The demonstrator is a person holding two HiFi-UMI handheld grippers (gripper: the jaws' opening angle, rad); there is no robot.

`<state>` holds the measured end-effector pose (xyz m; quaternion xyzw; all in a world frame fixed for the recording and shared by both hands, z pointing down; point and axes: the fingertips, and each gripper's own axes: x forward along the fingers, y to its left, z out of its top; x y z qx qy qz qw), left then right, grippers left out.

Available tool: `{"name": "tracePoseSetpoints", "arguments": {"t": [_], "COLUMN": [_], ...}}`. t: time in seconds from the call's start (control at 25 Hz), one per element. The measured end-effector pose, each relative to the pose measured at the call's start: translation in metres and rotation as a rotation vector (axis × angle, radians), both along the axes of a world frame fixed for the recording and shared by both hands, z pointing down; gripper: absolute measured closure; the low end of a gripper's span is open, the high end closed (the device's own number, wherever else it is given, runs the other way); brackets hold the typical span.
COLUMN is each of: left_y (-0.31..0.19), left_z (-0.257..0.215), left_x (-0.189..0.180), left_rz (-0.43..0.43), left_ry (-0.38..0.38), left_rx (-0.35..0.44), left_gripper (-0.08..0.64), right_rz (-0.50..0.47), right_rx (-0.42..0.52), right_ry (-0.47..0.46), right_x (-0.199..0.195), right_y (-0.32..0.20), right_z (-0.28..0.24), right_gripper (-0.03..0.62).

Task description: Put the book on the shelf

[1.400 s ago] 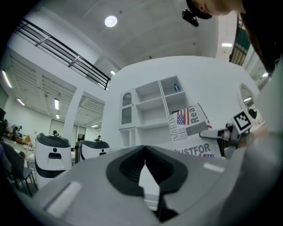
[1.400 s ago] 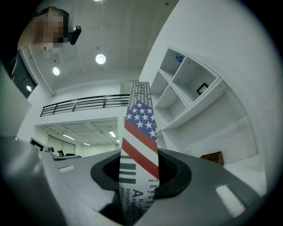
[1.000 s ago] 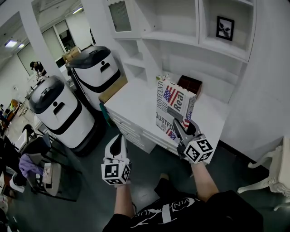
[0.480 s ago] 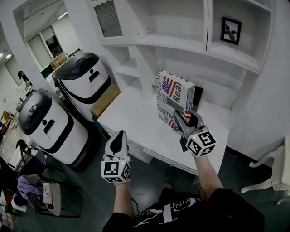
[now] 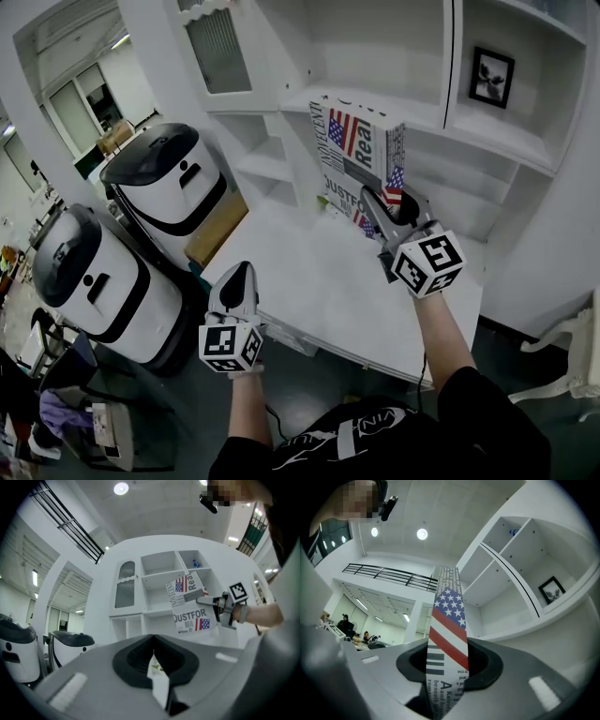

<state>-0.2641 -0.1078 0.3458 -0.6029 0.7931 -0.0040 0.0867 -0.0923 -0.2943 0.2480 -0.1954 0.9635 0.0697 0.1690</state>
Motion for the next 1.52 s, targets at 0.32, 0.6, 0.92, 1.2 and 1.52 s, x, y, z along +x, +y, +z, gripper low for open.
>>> {"name": "tracePoseSetpoints", "arguments": {"t": [0.32,0.6,0.92,1.2,1.52], "left_y": [-0.042,-0.090,-0.143,-0.185,-0.220], "left_z": [0.003,-0.023,-0.040,-0.058,-0.066], "left_x": [-0.003,0.000,-0.029,-0.053,-0.084], "left_rz": [0.064,0.163,0.264,0.361,0.449], "left_ry": [0.020,0.022,0.009,-0.005,-0.016], "left_rx": [0.021,0.008,0.012,0.034,0.050], "left_gripper": [0.560,0.560,0.560,0.560,0.560], "right_rz": [0.055,0.174,0.319,0.513,0.652], "right_rx": [0.166,0.316,0.478,0.620,0.728], "right_ry": [0.016,0.136,0.215,0.403,0.661], "right_x": [-0.010,-0.025,-0.051,-0.081,-0.120], "right_y": [-0.004,-0.021,-0.038,-0.077,-0.123], "right_z": [-0.070,-0.121,-0.168,-0.167,-0.144], "right_gripper": [0.434,0.434,0.433,0.433,0.432]}}
